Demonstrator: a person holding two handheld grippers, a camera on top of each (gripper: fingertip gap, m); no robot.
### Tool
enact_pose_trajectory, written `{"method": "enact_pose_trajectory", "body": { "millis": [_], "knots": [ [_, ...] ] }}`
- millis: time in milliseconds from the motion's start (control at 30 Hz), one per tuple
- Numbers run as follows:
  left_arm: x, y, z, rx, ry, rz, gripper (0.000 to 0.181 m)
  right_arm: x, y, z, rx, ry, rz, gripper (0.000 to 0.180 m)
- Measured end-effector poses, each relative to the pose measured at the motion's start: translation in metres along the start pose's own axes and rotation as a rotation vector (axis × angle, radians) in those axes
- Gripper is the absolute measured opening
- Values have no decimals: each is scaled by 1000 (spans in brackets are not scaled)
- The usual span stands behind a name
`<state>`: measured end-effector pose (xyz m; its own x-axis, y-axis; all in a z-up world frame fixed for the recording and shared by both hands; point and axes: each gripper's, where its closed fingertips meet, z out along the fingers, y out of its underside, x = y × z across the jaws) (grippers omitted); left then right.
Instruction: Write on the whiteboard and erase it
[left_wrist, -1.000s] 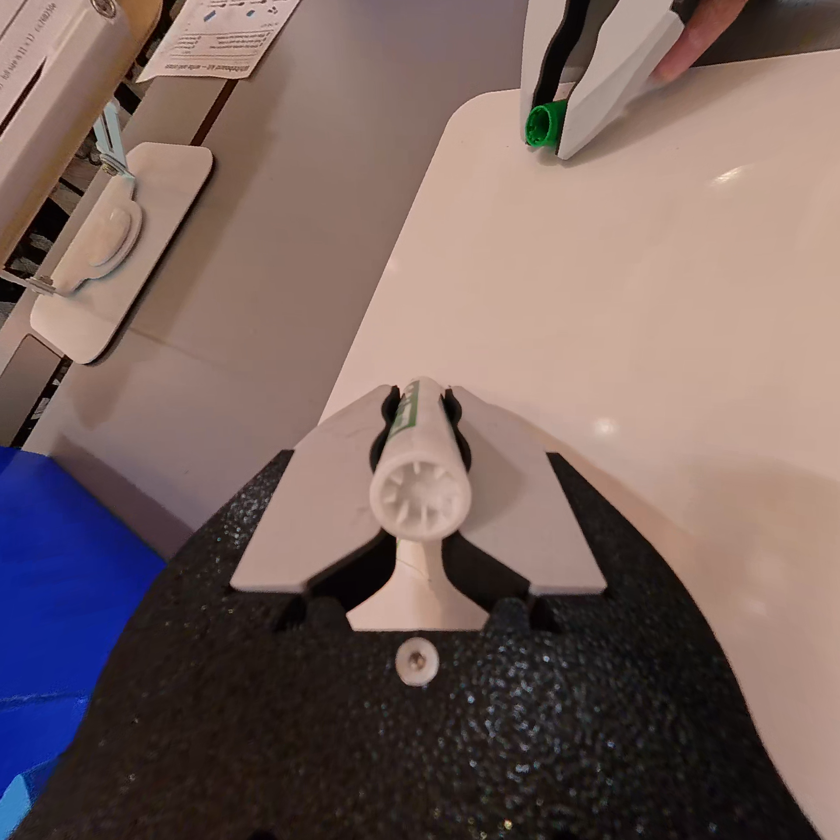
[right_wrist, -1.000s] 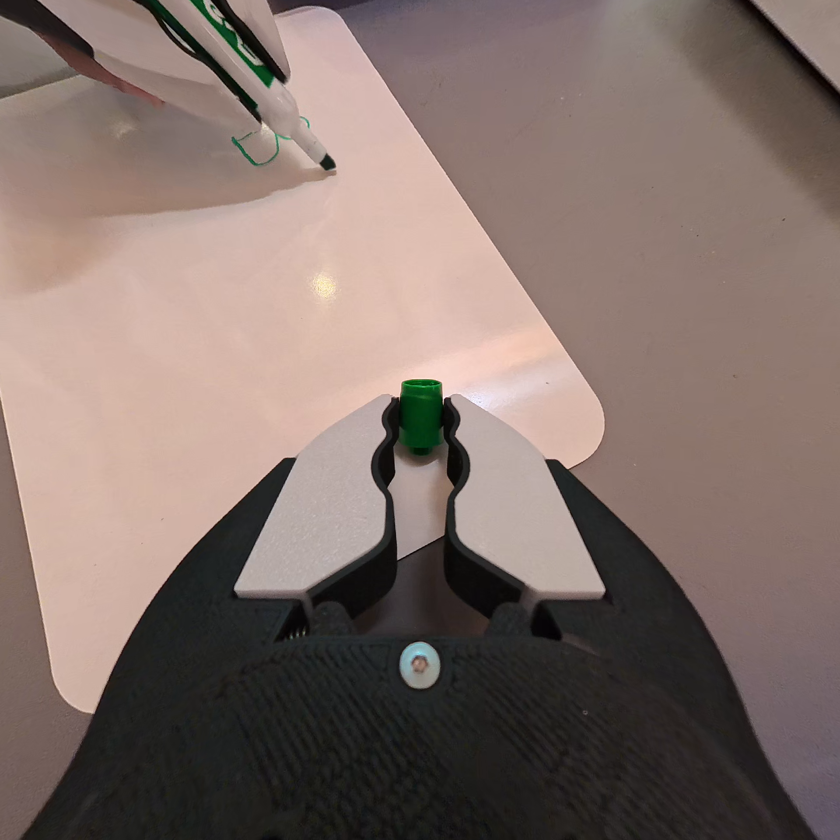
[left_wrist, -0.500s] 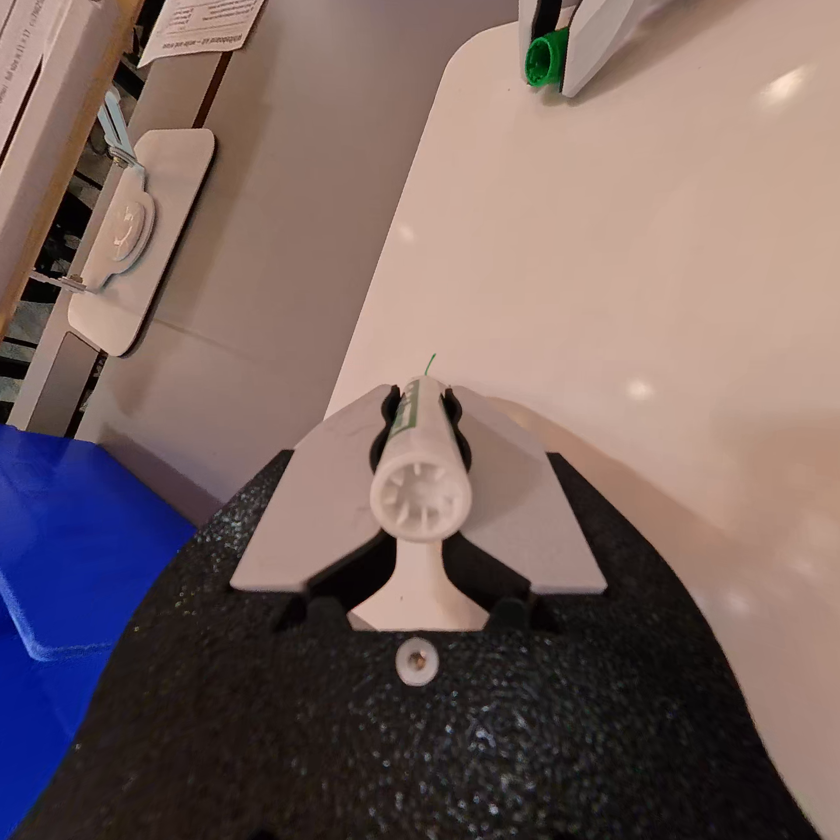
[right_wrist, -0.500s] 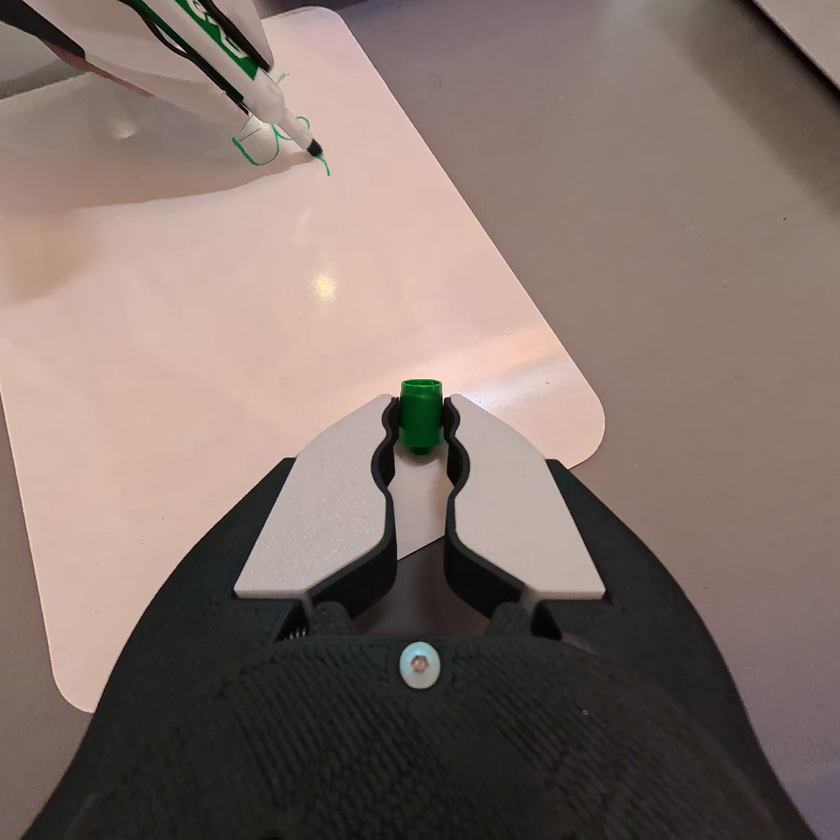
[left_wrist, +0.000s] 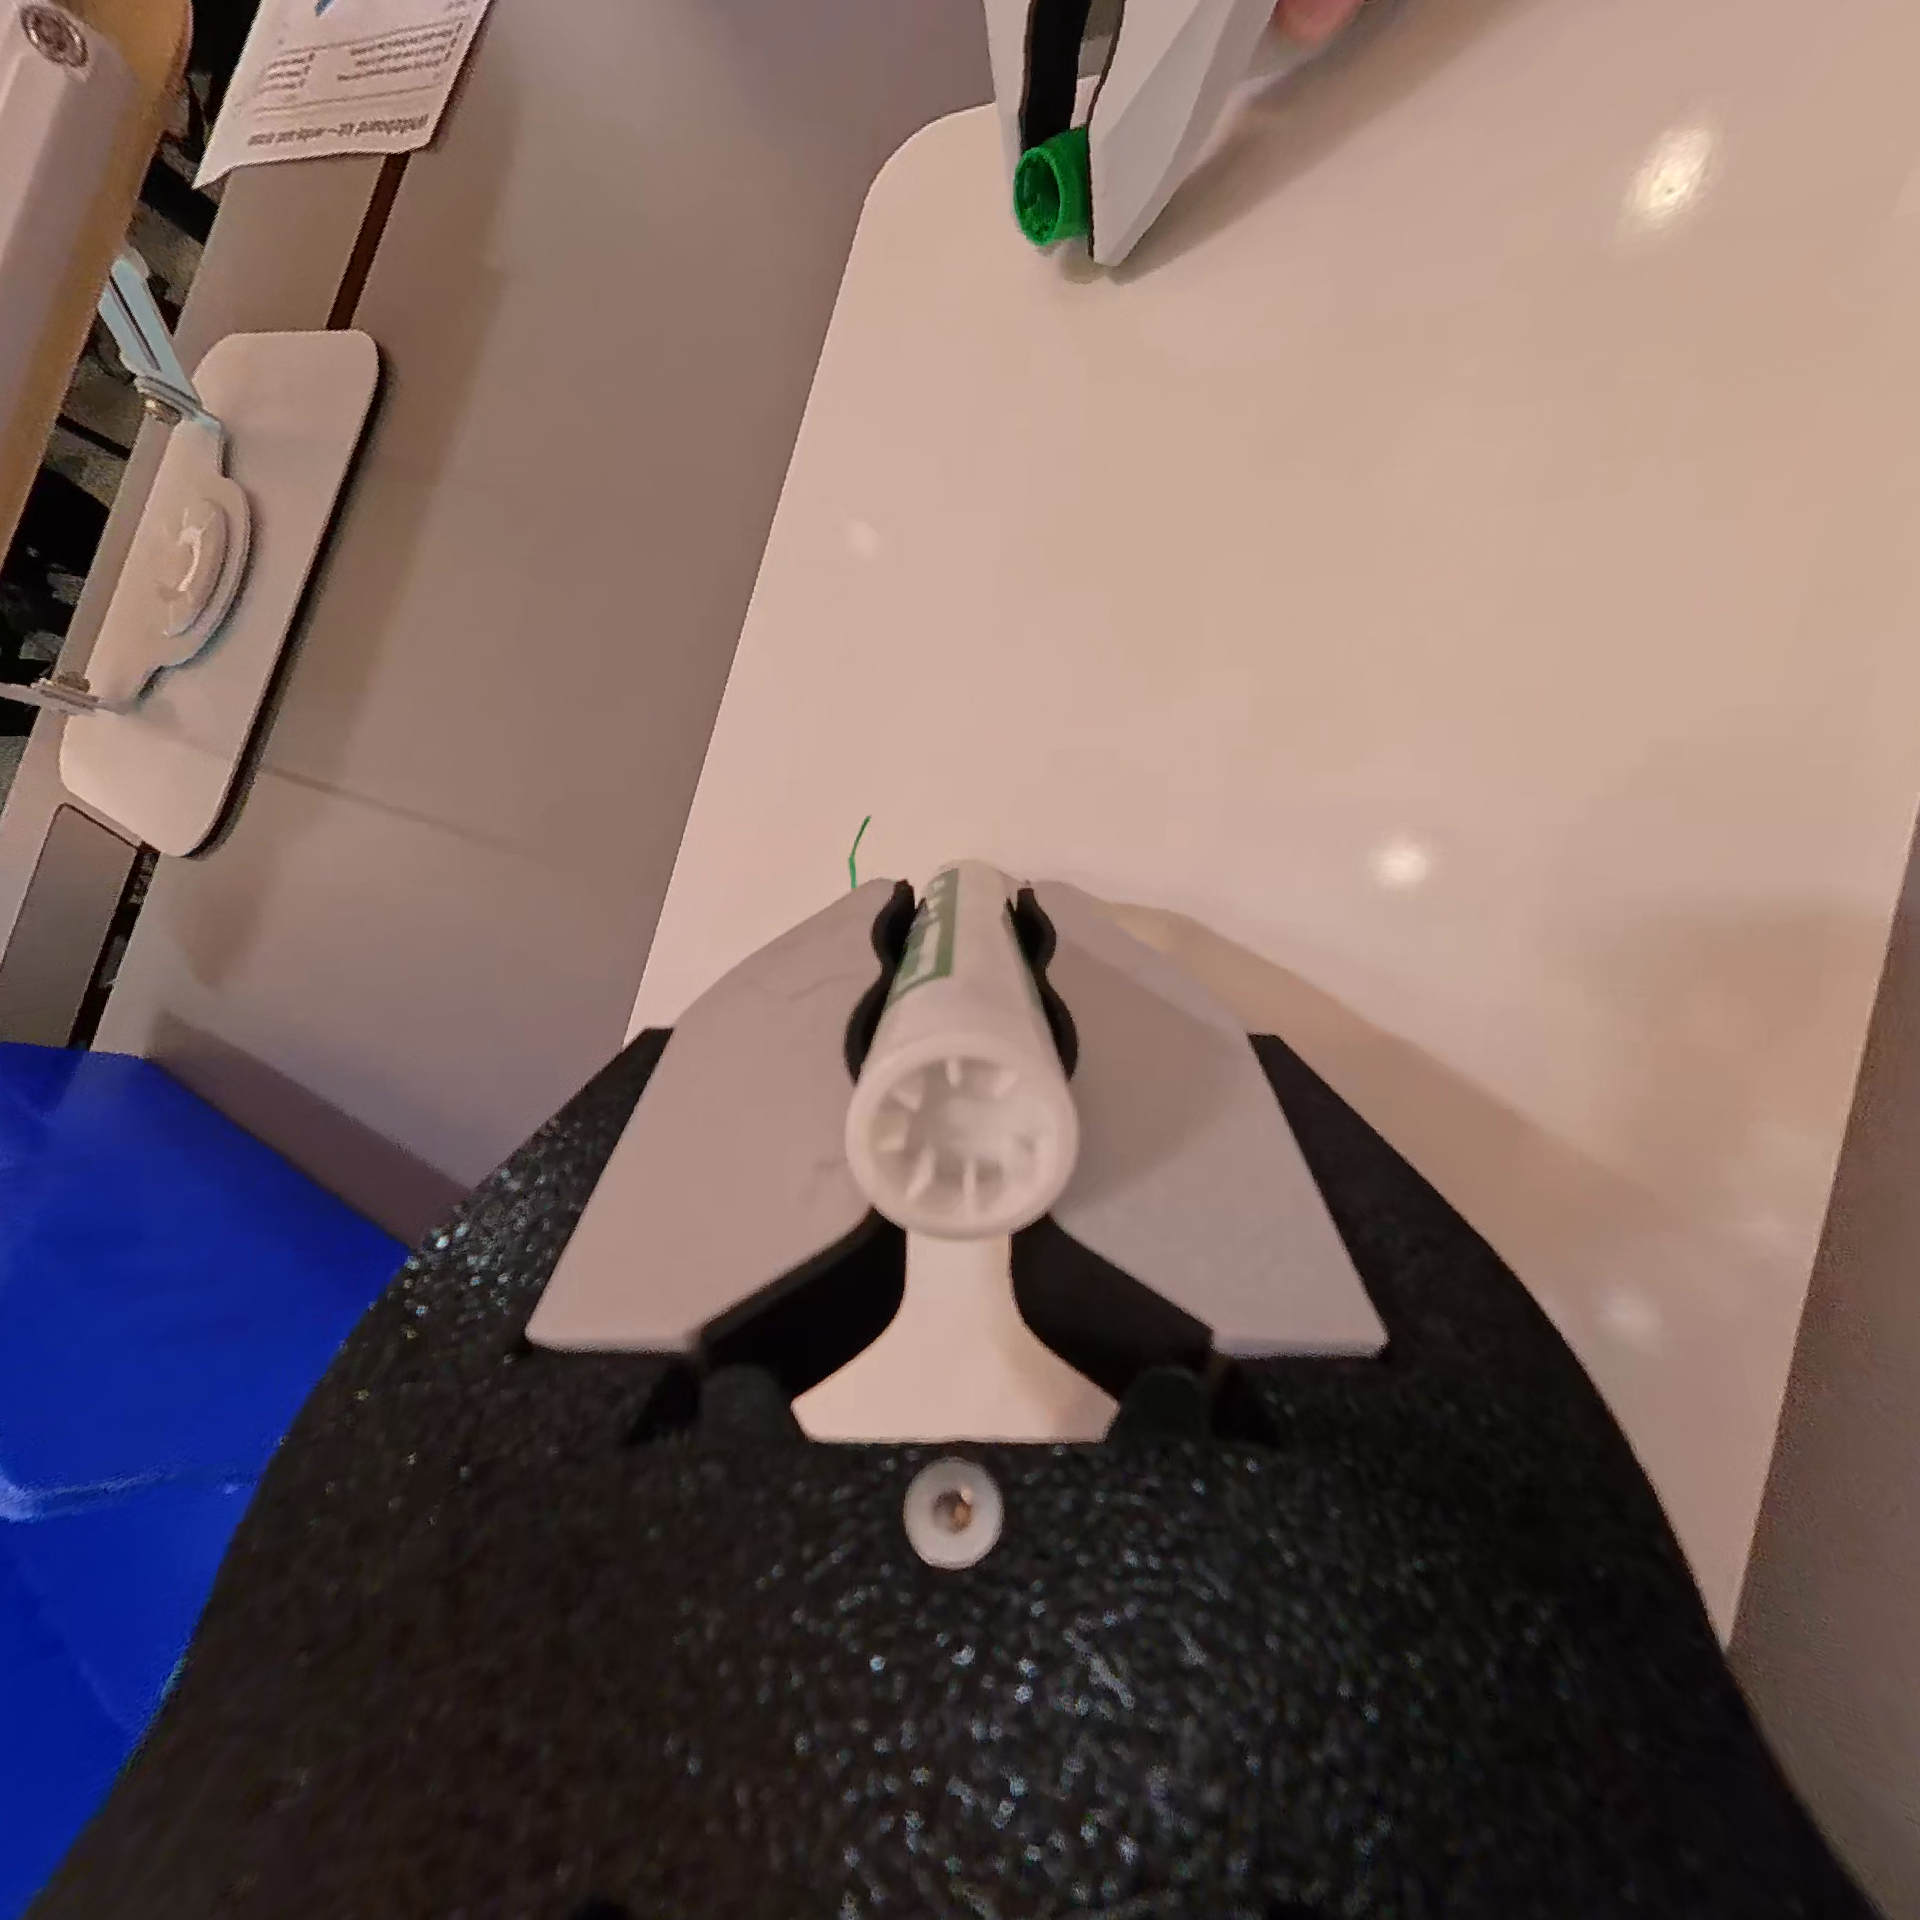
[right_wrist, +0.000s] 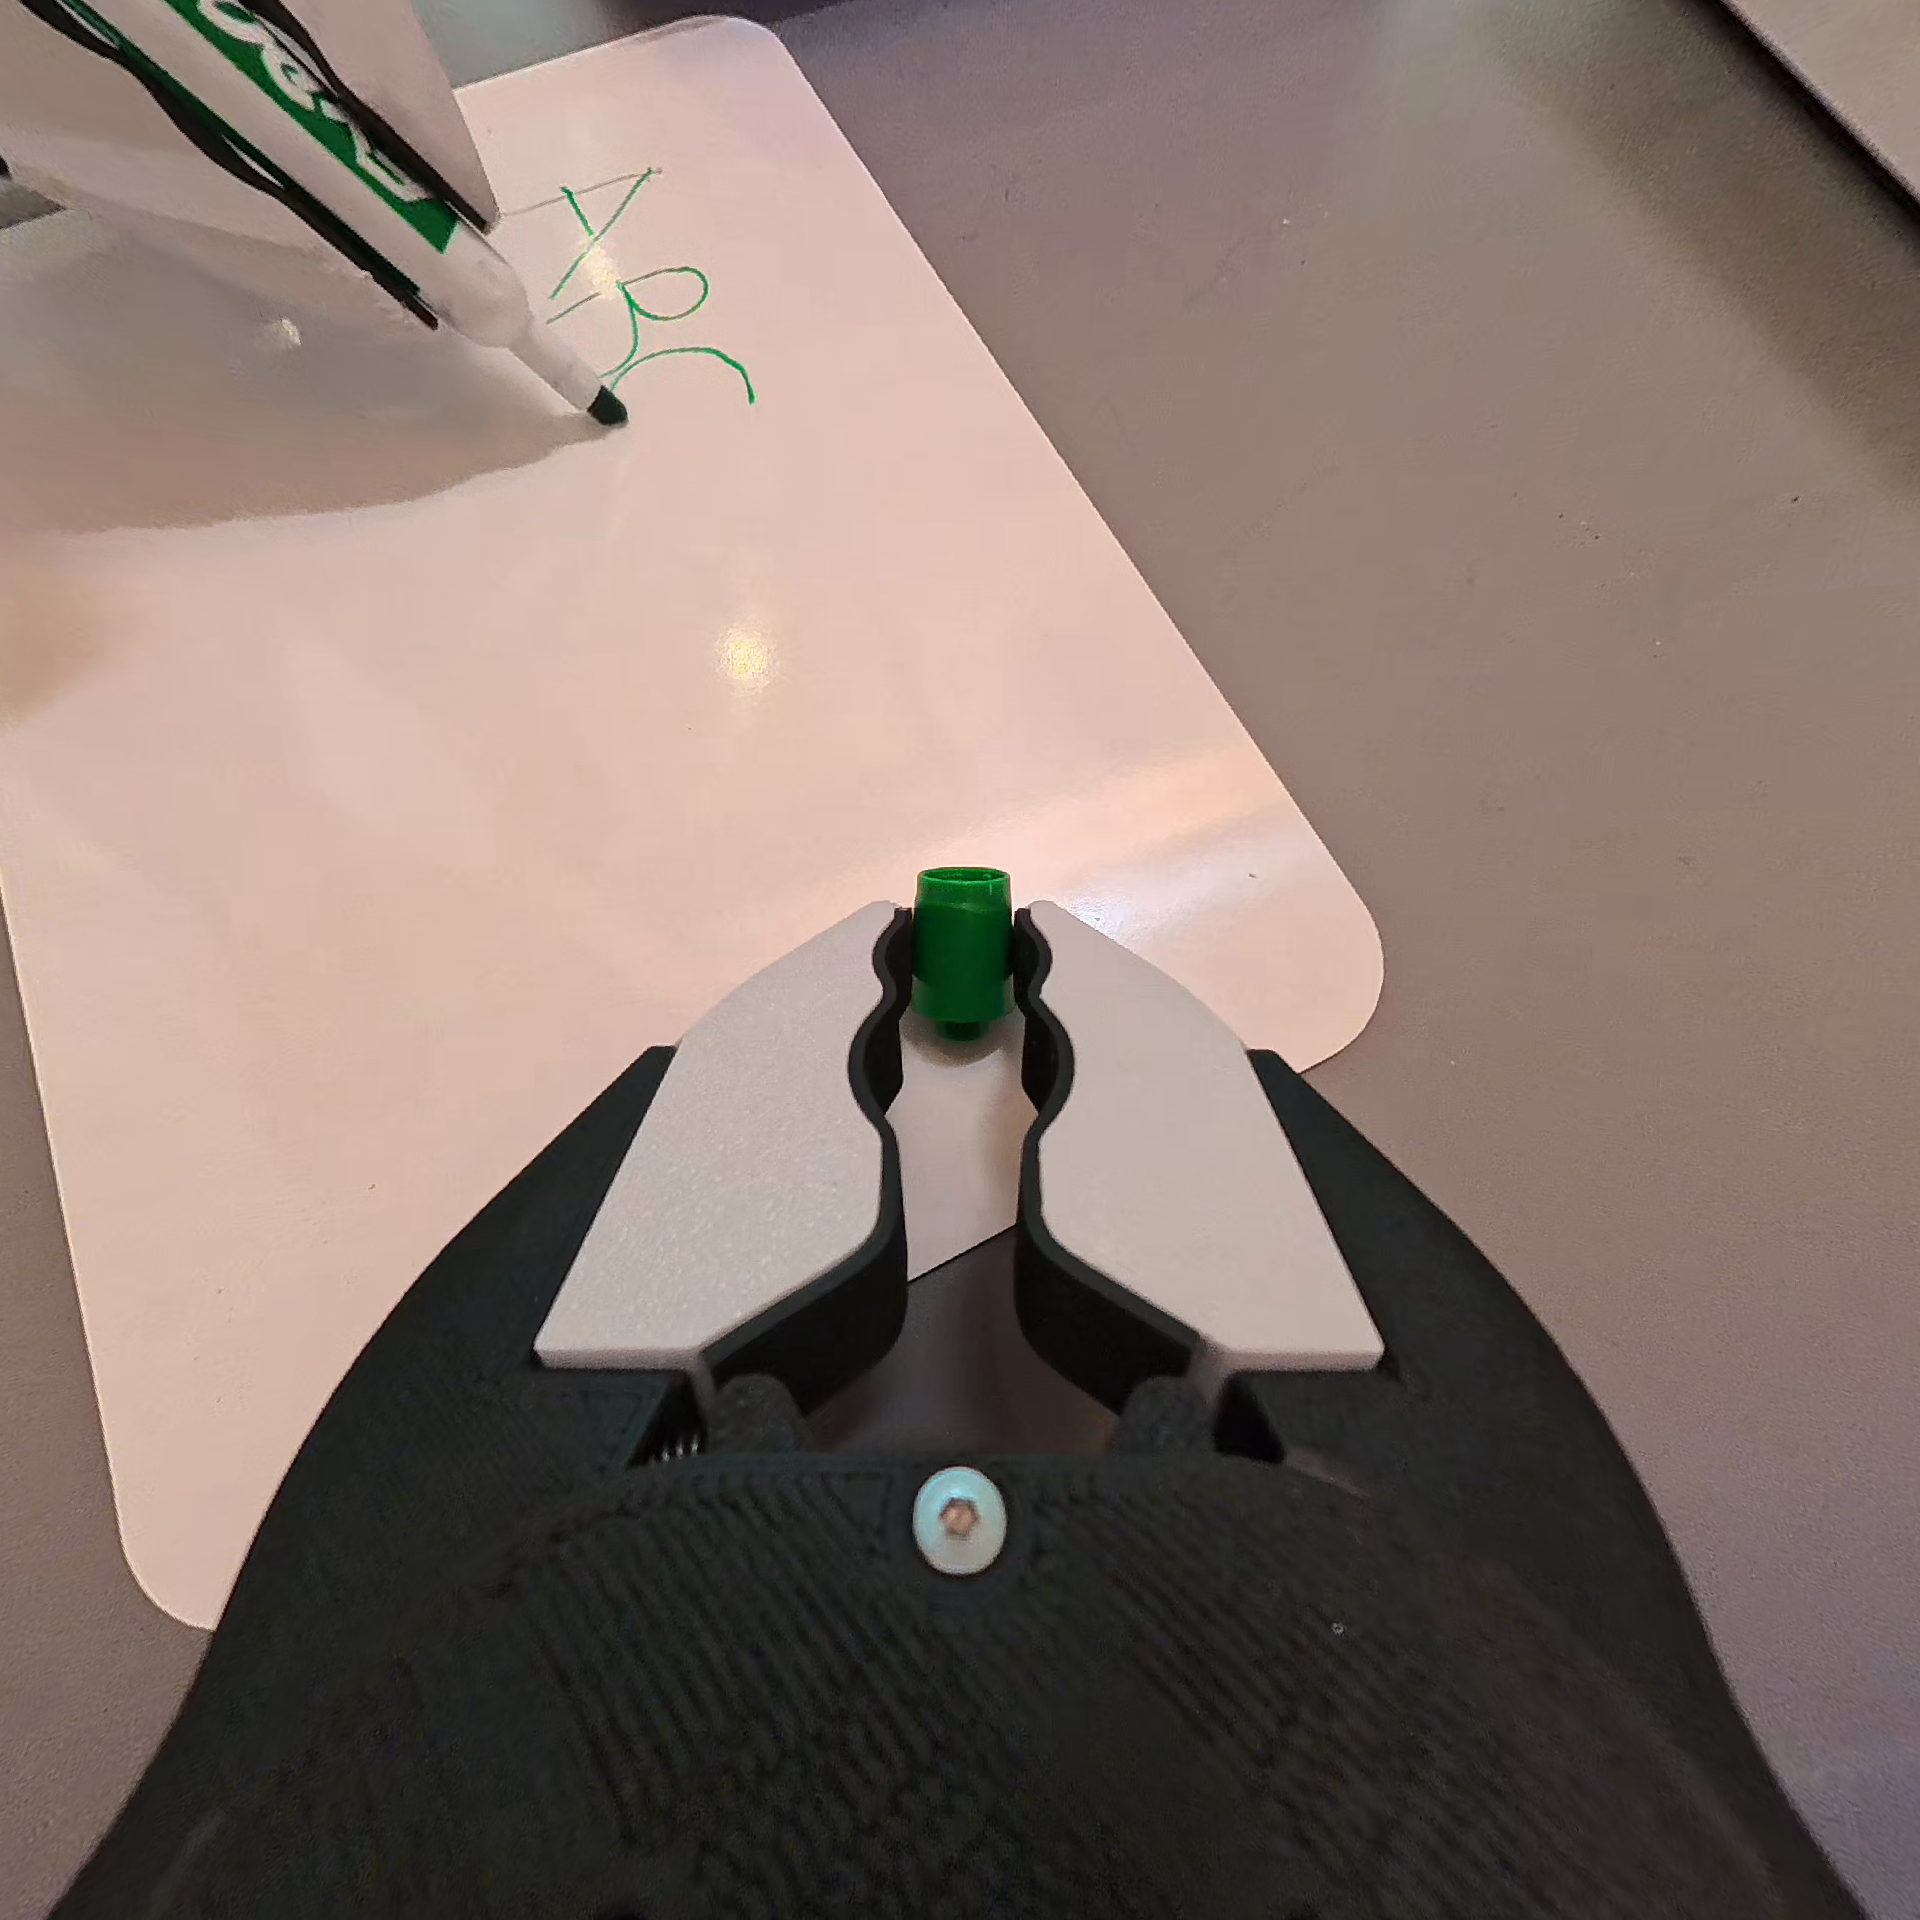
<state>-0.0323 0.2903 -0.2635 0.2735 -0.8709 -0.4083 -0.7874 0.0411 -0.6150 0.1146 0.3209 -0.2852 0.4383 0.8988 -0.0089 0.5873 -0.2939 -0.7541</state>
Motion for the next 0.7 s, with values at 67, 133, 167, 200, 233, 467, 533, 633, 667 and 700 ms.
{"method": "enact_pose_trajectory", "body": {
  "millis": [67, 133, 167, 200, 233, 467, 533, 633, 667, 700],
  "knots": [
    [2, -4, 3, 10, 7, -1, 20, 0, 0, 0, 0, 0, 0, 19],
    [3, -8, 6, 19, 8, 2, 19, 0, 0, 0, 0, 0, 0, 19],
    [2, -10, 8, 23, 7, 2, 19, 0, 0, 0, 0, 0, 0, 19],
    [2, -11, 9, 27, 7, 0, 19, 0, 0, 0, 0, 0, 0, 19],
    [2, -13, 10, 30, 9, -2, 19, 0, 0, 0, 0, 0, 0, 19],
    [-16, -24, 1, 159, -5, -150, 19, -1, 0, 0, -1, -3, -4, 19],
    [-22, -26, 0, 152, -26, -140, 19, -1, 0, 0, -1, -5, -2, 19],
    [-22, -27, 8, 115, -29, -90, 19, -1, 0, 0, -1, -5, -2, 19],
    [-21, -26, 11, 98, -27, -73, 19, -1, 0, 0, -1, -4, -2, 18],
    [-20, -26, 14, 85, -24, -62, 19, -1, 0, 0, -1, -4, -3, 18]
  ]
}}
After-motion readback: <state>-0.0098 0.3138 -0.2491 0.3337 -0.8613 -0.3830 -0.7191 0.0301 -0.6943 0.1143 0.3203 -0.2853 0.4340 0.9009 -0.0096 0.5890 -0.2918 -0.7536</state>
